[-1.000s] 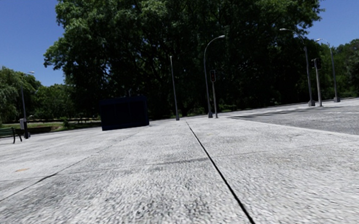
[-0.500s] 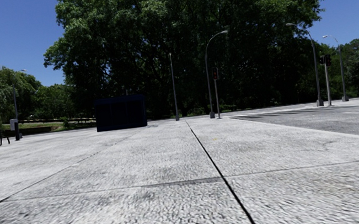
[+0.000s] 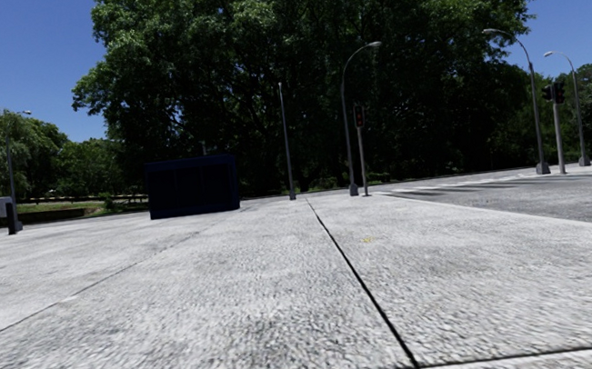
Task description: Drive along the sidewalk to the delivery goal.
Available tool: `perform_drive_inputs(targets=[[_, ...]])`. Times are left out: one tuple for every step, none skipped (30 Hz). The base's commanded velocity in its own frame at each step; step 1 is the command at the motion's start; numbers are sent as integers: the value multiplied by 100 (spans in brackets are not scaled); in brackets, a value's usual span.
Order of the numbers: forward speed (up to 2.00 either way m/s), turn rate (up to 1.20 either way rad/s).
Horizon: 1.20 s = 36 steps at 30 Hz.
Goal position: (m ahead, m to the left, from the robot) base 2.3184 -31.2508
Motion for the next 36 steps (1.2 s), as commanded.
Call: perform_drive_inputs(targets=[[200, 0], [200, 0], [200, 0], [200, 0], [200, 0], [200, 0], [200, 0], [200, 0], [200, 0], [200, 0], [200, 0], [200, 0], [200, 0], [200, 0], [200, 0], [200, 0], [200, 0], [200, 0], [200, 0], [200, 0], [200, 0], [200, 0], [200, 0], [200, 0], [200, 0], [200, 0], [200, 0], [200, 0], [200, 0], [200, 0], [200, 0], [200, 0], [200, 0], [200, 0], [200, 0], [200, 0]])
